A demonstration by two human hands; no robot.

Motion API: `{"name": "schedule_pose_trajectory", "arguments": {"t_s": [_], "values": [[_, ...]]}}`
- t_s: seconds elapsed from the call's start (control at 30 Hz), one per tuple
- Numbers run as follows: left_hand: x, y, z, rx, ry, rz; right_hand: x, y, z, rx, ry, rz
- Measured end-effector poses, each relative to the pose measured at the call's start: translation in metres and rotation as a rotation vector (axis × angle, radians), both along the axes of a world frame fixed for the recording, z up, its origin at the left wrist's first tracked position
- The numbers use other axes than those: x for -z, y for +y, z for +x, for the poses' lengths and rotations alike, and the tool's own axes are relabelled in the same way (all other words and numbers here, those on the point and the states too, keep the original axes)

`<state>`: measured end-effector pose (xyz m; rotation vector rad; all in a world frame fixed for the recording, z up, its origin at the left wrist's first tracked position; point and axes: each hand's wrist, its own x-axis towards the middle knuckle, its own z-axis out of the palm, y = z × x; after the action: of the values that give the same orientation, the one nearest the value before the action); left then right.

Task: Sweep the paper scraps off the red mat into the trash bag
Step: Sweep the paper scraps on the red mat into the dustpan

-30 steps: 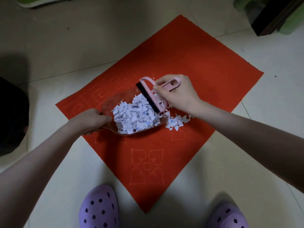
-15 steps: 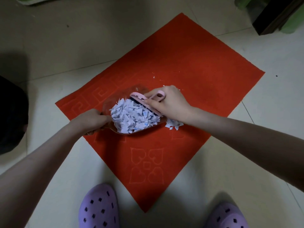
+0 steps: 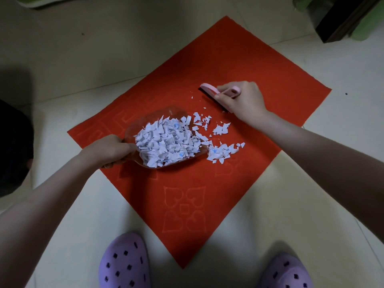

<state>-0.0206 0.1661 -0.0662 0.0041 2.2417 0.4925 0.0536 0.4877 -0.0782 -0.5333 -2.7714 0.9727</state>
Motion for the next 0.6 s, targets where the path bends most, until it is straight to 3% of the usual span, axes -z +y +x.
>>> {"name": "schedule_pose_trajectory", "arguments": {"t_s": [0.23,0.4,0.5,0.6], "values": [[-0.005,-0.007,-0.006,-0.005,0.004,-0.037,0.006,-0.011,-0.020,-0.186,-0.221,0.211],[0.001,-0.007,-0.006,-0.019,0.014,-0.026,-0.013,-0.015,-0.001,-0.352,-0.350,0.126],[0.002,-0.008,-0.005,-0.023,0.015,-0.022,-0.021,-0.007,0.020,-0.356,-0.303,0.031],[0.003,-0.007,-0.004,-0.018,0.022,-0.028,-0.022,0.005,0.028,-0.181,-0.108,0.000]]}}
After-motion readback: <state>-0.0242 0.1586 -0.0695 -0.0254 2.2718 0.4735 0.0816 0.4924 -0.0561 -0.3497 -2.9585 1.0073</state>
